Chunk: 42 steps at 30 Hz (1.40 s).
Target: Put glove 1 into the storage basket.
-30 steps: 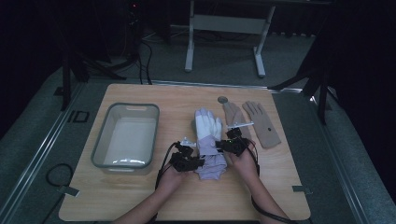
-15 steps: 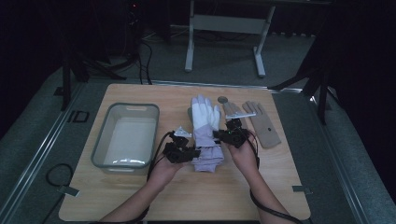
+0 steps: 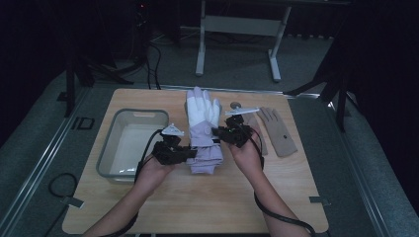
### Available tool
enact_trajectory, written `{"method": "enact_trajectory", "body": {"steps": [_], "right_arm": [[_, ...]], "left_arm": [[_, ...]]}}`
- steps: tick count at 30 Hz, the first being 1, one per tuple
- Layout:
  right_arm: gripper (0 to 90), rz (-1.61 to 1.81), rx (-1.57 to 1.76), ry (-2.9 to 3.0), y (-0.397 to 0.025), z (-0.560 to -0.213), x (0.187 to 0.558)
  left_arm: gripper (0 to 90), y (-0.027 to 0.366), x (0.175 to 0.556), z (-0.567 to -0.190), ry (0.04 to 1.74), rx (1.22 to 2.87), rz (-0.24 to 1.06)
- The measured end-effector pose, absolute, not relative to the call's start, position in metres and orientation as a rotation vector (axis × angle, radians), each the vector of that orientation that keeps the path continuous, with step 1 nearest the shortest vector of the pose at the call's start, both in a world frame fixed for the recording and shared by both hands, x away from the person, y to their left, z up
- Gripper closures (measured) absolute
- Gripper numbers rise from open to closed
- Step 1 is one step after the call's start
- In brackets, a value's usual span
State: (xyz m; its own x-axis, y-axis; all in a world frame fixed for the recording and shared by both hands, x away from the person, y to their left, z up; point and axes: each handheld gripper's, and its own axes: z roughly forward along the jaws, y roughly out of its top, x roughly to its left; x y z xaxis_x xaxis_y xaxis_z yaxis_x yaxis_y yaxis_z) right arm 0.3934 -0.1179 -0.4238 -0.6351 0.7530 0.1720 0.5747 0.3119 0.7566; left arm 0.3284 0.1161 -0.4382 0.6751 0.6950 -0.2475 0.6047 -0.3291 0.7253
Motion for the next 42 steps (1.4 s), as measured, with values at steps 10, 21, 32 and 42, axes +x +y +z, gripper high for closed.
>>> {"method": "enact_trajectory", "body": {"steps": [10, 21, 32, 42], "right_arm": [[80.0, 1.274, 1.164, 2.376, -0.082, -0.403, 0.397], [80.0, 1.301, 1.104, 2.408, -0.032, -0.39, 0.398], [79.9, 1.31, 1.044, 2.464, 0.031, -0.389, 0.398], [80.0, 1.231, 1.032, 2.544, 0.076, -0.412, 0.408]], "left_arm": [[77.0, 0.152, 0.323, -0.42, 1.015, 2.01, 0.182], [77.0, 0.201, 0.314, -0.409, 1.051, 1.989, 0.22], [76.9, 0.259, 0.303, -0.407, 1.115, 1.979, 0.237], [76.7, 0.291, 0.309, -0.432, 1.208, 1.978, 0.164]]}}
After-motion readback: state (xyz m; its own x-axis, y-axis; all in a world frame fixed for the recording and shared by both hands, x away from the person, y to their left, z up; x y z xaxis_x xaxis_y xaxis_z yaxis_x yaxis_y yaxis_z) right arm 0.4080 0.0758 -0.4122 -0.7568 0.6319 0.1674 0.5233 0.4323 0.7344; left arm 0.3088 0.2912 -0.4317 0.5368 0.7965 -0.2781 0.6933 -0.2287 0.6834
